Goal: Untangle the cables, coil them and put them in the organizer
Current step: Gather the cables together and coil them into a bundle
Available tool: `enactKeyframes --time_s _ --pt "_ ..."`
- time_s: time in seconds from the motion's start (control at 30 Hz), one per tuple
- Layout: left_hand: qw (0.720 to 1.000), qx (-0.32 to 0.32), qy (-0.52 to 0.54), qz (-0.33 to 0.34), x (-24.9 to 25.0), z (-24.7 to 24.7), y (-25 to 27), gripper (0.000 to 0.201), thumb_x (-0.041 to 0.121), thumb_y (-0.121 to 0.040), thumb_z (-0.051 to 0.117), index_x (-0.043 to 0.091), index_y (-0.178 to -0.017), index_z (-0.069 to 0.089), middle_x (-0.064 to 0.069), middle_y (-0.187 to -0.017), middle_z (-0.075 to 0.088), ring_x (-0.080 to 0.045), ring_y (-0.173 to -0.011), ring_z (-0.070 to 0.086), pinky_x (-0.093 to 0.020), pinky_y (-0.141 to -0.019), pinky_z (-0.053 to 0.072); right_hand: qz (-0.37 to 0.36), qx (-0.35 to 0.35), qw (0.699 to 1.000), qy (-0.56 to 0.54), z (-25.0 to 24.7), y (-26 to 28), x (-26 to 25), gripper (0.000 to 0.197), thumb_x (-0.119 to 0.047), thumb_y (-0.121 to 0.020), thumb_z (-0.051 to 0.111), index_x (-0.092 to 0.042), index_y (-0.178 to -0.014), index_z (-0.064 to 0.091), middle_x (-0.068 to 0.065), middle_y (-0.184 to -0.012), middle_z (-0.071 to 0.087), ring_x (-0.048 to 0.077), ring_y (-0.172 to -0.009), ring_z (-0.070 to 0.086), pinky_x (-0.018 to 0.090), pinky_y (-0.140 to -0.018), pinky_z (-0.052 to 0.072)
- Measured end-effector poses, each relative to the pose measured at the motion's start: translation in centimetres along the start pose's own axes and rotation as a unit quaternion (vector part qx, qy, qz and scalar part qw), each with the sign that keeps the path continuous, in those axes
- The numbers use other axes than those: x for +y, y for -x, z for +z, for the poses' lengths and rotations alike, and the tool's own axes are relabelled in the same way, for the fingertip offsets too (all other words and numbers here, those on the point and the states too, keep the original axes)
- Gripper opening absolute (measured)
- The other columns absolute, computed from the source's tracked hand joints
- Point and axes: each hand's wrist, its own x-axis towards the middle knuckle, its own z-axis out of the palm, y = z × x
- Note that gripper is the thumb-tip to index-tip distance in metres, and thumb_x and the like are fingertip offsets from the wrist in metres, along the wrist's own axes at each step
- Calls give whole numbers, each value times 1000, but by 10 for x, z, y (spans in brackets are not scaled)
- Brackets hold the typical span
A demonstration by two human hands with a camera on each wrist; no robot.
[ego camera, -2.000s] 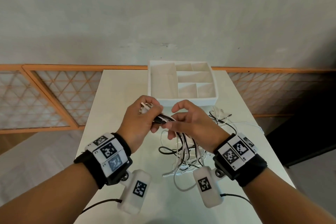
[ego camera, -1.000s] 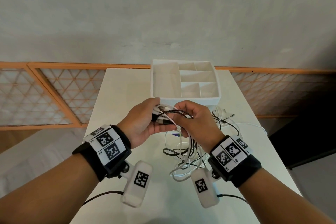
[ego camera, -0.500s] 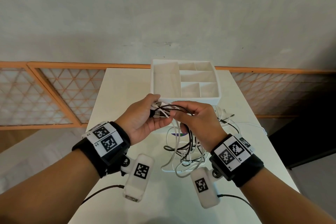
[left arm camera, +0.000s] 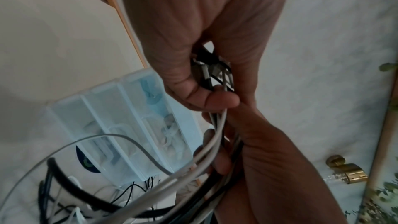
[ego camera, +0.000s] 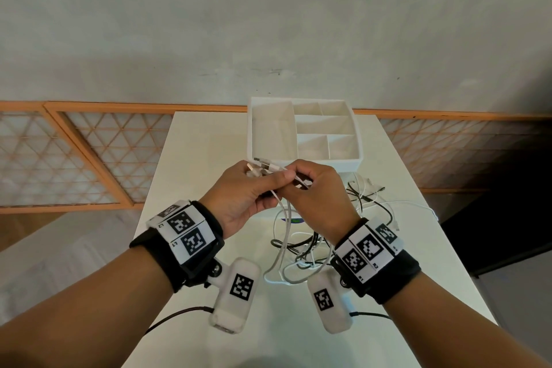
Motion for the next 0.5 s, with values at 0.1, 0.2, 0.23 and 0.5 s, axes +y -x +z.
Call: enactKeyframes --time_s 0.1,0.2,0.23,0.5 --pt "999 25 23 5 -2 -1 -1 46 14 -78 80 -3 -117 61 -16 -93 68 -17 -68 62 -20 -54 52 -21 -5 1000 22 -1 2 -1 6 -17 -91 67 -19 -95 72 -3 -84 74 14 -84 69 35 -79 57" --pt "1000 11 10 9 1 1 -2 39 29 -75 80 5 -103 67 -10 -86 70 -15 -69 63 -21 -56 52 -99 -18 991 90 3 6 -2 15 -19 -98 58 -16 -108 69 1 -91 71 16 -88 66 40 -79 55" --pt "1000 18 3 13 1 2 -2 33 31 -77 80 7 -96 69 -10 -85 70 -17 -71 63 -23 -58 52 -114 -27 986 122 5 7 -2 18 -20 -99 54 -17 -111 67 3 -91 67 18 -88 63 43 -78 54" --pt "994 99 17 51 -2 8 -5 19 14 -87 72 3 -97 60 -22 -83 66 -25 -60 63 -28 -56 54 -57 -115 983 132 3 15 -5 49 -36 -81 64 -29 -125 42 -12 -92 62 2 -74 59 34 -69 51"
